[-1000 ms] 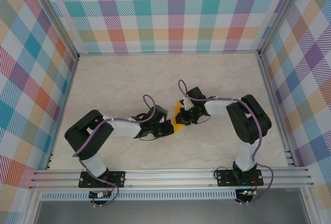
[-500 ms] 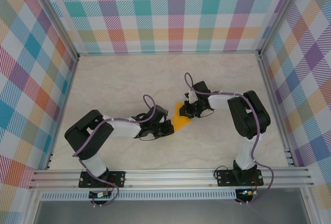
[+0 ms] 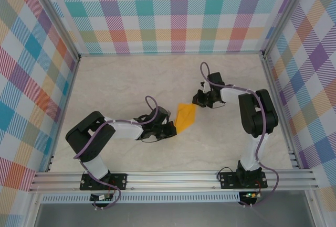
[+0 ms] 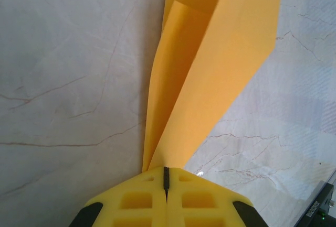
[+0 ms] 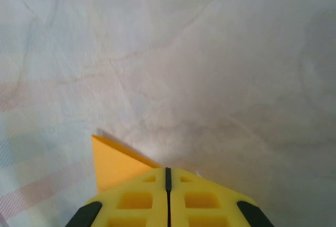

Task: Fold a paper plane with a square sheet of paper (pick it up from the middle)
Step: Fourth fold the wing at the center of the table.

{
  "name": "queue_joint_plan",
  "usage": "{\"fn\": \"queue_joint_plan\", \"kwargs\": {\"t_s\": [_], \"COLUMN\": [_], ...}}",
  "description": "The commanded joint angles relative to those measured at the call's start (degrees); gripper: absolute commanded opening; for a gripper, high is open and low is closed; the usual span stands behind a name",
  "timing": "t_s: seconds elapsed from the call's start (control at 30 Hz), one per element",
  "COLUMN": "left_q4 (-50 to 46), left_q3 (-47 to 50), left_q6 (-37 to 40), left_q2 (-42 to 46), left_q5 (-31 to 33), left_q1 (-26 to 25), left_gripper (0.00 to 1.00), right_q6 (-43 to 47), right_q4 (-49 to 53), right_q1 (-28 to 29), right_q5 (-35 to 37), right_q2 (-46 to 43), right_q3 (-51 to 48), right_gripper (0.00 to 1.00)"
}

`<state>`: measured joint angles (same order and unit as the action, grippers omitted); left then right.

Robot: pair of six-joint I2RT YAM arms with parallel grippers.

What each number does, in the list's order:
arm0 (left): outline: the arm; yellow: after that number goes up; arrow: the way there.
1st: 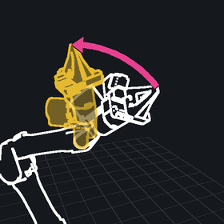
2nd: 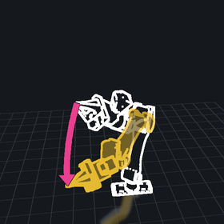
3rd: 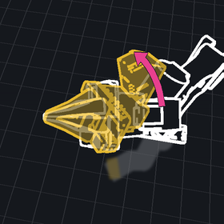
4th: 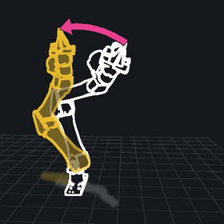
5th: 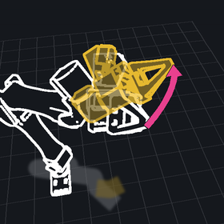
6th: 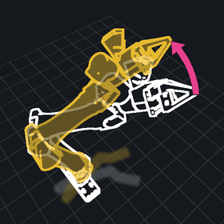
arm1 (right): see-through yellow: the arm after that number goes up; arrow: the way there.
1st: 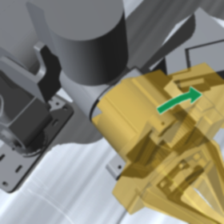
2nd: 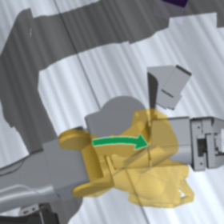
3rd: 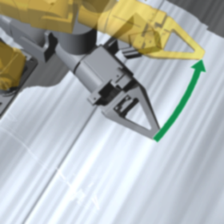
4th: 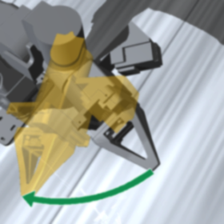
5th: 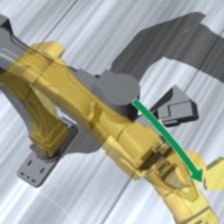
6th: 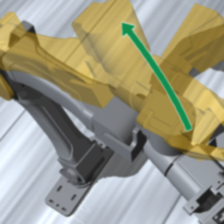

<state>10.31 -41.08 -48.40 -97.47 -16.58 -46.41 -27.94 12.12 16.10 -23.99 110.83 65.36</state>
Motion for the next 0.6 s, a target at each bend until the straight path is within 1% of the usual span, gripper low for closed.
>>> {"fn": "queue_joint_plan", "kwargs": {"t_s": [0.0,0.07,0.1,0.13,0.2,0.3,0.37,0.43,0.47,0.57], "left_q4": [-9.30,-9.27,-9.26,-9.38,-9.75,-10.75,-11.88,-13.33,-13.85,-15.38], "left_q3": [0.53,-0.53,-1.38,-2.19,-4.13,-6.28,-6.84,-6.84,-6.75,-5.95], "left_q6": [0.94,1.27,1.50,1.72,2.04,2.38,2.48,2.34,2.28,1.51], "left_q2": [-0.19,1.18,1.98,2.79,4.62,7.19,8.78,10.27,10.89,12.65], "left_q5": [0.24,0.27,0.23,0.30,0.82,2.45,4.88,8.38,9.67,13.42], "left_q1": [0.34,0.30,0.33,0.38,0.56,1.07,1.75,2.61,3.06,4.34], "left_gripper": [0.00,0.00,0.03,0.06,0.17,0.28,0.33,0.40,0.42,0.50], "right_q6": [-0.93,-2.01,-2.90,-3.67,-5.50,-8.12,-10.05,-11.85,-12.24,-12.75], "right_q4": [4.11,5.14,5.40,5.61,5.43,3.77,2.73,0.90,0.37,-0.55], "right_q1": [-0.01,-0.07,-0.04,-0.01,-0.01,-0.01,-0.05,0.20,0.33,0.86], "right_q5": [3.65,4.77,4.76,4.67,3.56,-0.14,-2.63,-6.00,-7.46,-9.37], "right_q2": [-2.92,-5.44,-6.84,-8.04,-10.57,-13.46,-14.46,-14.76,-14.63,-13.79], "right_q3": [1.45,0.60,-0.19,-0.99,-3.29,-6.98,-8.97,-10.82,-11.25,-12.31], "right_gripper": [0.08,0.11,0.15,0.19,0.30,0.41,0.44,0.45,0.45,0.46]}}
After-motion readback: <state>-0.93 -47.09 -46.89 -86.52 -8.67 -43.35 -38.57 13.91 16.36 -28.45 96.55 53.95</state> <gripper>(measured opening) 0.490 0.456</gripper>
